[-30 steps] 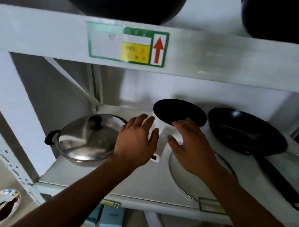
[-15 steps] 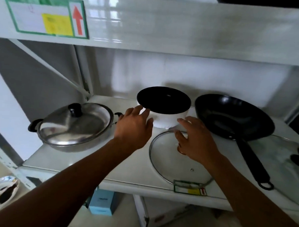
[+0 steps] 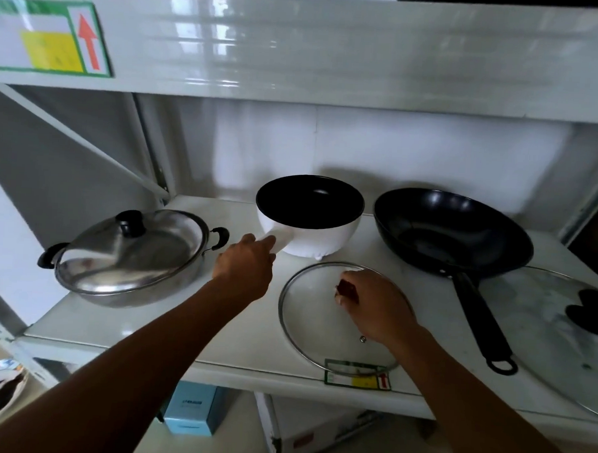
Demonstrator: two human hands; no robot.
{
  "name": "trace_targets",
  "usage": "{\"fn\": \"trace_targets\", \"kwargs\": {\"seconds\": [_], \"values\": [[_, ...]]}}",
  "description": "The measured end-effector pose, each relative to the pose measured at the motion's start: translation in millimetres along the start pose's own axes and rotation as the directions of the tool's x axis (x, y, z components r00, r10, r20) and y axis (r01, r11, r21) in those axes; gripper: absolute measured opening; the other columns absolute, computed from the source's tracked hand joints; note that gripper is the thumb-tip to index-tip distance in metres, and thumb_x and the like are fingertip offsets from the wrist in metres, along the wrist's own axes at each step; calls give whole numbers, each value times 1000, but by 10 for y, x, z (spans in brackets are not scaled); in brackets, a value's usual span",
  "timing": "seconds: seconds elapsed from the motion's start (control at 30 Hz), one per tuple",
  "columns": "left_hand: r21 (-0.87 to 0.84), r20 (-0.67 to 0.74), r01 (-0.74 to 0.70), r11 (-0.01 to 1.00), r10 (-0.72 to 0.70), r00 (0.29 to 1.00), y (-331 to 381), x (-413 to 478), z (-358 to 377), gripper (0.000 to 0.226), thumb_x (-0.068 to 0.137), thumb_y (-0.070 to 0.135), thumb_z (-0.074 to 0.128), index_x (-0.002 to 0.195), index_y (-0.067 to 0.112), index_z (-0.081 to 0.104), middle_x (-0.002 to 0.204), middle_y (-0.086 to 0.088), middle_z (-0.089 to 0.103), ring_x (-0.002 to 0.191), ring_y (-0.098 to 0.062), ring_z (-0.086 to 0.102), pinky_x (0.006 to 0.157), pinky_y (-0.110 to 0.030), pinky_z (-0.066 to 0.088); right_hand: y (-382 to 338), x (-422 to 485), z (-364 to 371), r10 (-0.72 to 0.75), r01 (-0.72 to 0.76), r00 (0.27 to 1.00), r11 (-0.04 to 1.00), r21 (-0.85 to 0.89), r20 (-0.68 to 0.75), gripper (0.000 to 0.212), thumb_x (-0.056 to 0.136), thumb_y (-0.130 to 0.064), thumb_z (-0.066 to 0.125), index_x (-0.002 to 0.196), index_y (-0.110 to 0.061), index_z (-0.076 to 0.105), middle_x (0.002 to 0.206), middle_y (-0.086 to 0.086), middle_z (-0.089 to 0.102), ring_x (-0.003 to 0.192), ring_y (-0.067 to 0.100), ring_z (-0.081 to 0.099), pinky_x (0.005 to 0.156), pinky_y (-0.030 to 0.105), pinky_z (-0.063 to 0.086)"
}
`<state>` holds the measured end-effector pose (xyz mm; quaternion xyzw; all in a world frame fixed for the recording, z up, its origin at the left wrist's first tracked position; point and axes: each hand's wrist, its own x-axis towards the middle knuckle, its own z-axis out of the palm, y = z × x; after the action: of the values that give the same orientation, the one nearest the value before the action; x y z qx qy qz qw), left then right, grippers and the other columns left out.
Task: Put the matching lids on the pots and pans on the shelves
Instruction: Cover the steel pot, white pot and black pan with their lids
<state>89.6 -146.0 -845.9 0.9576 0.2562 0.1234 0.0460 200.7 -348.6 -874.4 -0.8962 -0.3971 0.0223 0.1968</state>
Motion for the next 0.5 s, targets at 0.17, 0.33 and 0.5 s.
{"fn": "trace_targets", "kwargs": {"seconds": [0.17,0.33,0.5], "values": [[-75,33,8,997,-6,999,-158,13,4,43,96,26,46,140,24,43,116,-18,61,102,-36,61,85,-45,50,-40,-228,-102,-44,47,997,998,52,-58,44,96,-30,53,138,-19,51,131,2,60,118,17,56,101,28,42],[-222,19,31,975,-28,999,-333,-111,-177,42,93,28,57,134,22,53,111,-18,67,100,-36,63,85,-37,49,-197,-427,-542,-143,172,961,979,106,-238,32,93,-32,58,123,-23,61,114,-4,63,100,10,60,91,33,52],[-195,33,-43,980,50,998,-331,-636,-328,44,90,35,58,133,26,54,102,-6,72,77,-13,66,76,-26,53,-456,-304,-1032,-196,260,906,957,130,-375,13,93,-28,59,91,-16,64,83,-1,61,77,11,58,71,35,51]]}}
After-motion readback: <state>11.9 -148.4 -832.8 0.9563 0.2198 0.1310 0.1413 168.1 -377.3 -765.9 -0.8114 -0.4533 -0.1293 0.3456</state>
